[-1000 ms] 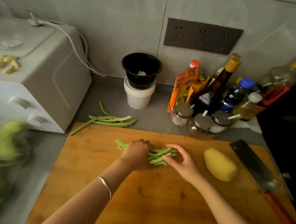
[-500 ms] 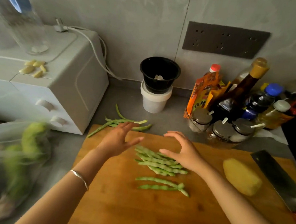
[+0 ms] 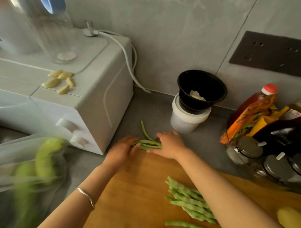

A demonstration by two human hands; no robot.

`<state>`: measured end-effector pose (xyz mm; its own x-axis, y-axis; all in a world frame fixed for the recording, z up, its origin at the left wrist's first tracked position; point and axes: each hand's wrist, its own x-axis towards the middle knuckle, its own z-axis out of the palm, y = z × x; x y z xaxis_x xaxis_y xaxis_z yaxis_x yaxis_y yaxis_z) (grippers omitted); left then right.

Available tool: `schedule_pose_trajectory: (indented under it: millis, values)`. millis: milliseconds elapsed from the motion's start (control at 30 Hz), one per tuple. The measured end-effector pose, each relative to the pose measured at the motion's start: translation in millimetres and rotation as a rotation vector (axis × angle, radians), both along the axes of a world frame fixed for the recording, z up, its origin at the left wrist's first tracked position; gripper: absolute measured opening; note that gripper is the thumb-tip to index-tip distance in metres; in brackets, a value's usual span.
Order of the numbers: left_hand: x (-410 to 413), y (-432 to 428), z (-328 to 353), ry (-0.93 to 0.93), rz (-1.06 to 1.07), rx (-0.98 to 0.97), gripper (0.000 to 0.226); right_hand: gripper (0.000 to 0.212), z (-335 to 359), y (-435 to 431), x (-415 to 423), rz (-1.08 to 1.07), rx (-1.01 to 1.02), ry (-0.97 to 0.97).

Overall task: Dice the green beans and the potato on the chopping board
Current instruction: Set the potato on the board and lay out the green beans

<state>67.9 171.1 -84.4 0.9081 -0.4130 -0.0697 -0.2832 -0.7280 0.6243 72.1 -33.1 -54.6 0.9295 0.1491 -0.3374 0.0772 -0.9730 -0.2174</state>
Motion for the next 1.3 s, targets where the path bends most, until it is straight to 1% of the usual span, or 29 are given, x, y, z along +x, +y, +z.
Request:
schedule_pose_trajectory:
  millis: [67, 167, 233, 300, 433, 500, 600, 667, 733, 767, 800, 867, 900, 933, 1000, 1033, 1133, 1233, 1300]
  values:
    - [1.6, 0.3, -1.9, -0.018, -0.011, -0.034, 0.073, 0.072, -1.0, 6.6, 3.5, 0.018, -0.019, 0.065]
    - [2.9, -0.8, -3.1, -0.068, -0.026, -0.054, 0.070, 0.071, -10.2, 10.4, 4.5, -0.046, 0.080, 0.188]
    - [3.8, -2.1, -2.6, -0.076, -0.026, -0.059, 0.067, 0.069, -14.8, 9.0, 5.2, -0.102, 0.147, 0.227]
    - [4.0, -2.9, -2.0, -0.083, -0.024, -0.068, 0.066, 0.071, -16.7, 6.2, 5.1, -0.147, 0.196, 0.257]
    - [3.9, -4.4, 2.7, -0.101, -0.024, -0.076, 0.069, 0.065, -12.6, 0.2, 3.6, -0.157, 0.222, 0.283]
    - [3.9, -6.2, 7.2, -0.120, -0.030, -0.099, 0.069, 0.057, -4.9, -4.9, 1.0, -0.136, 0.214, 0.284]
    - [1.6, -11.9, 20.6, -0.206, -0.015, -0.193, 0.067, 0.026, 17.9, -22.6, -7.7, -0.133, 0.266, 0.236]
    - [-5.3, -19.0, 36.9, -0.259, 0.020, -0.251, 0.060, 0.020, 40.9, -40.2, -18.8, -0.164, 0.347, 0.208]
    - [-17.3, -26.1, 56.2, -0.283, 0.044, -0.316, 0.057, 0.018, 65.1, -60.7, -33.0, -0.192, 0.374, 0.184]
    - [-24.8, -29.2, 65.8, -0.289, 0.033, -0.341, 0.057, 0.020, 75.4, -69.8, -41.2, -0.202, 0.365, 0.175]
    - [-33.9, -32.7, 75.5, -0.292, 0.006, -0.364, 0.059, 0.029, 84.6, -77.9, -50.8, -0.206, 0.348, 0.165]
    - [-56.1, -40.5, 93.3, -0.287, -0.090, -0.407, 0.067, 0.061, 101.3, -89.3, -77.6, -0.202, 0.246, 0.144]
    - [-67.5, -44.1, 99.4, -0.290, -0.148, -0.412, 0.073, 0.070, 109.2, -90.8, -93.8, -0.200, 0.214, 0.140]
    - [-79.6, -47.8, 103.4, -0.306, -0.210, -0.392, 0.080, 0.071, 113.4, -91.1, -111.9, -0.201, 0.223, 0.140]
    - [-102.7, -55.7, 102.9, -0.371, -0.327, -0.293, 0.089, 0.055, 112.9, -88.6, -149.3, -0.191, 0.293, 0.148]
    - [-112.1, -59.0, 97.5, -0.403, -0.374, -0.231, 0.090, 0.051, 105.6, -86.3, -165.4, -0.184, 0.284, 0.141]
    - [-139.6, -67.7, 67.0, -0.429, -0.483, -0.082, 0.081, 0.063, 65.8, -82.9, -203.4, -0.205, 0.160, 0.090]
    - [-159.1, -68.9, 27.0, -0.427, -0.516, 0.079, 0.075, 0.056, 29.6, -80.3, -232.0, -0.120, 0.151, -0.033]
    - [-169.1, -69.4, 9.9, -0.432, -0.500, 0.204, 0.079, 0.061, 11.2, -84.9, -248.7, -0.061, 0.115, -0.085]
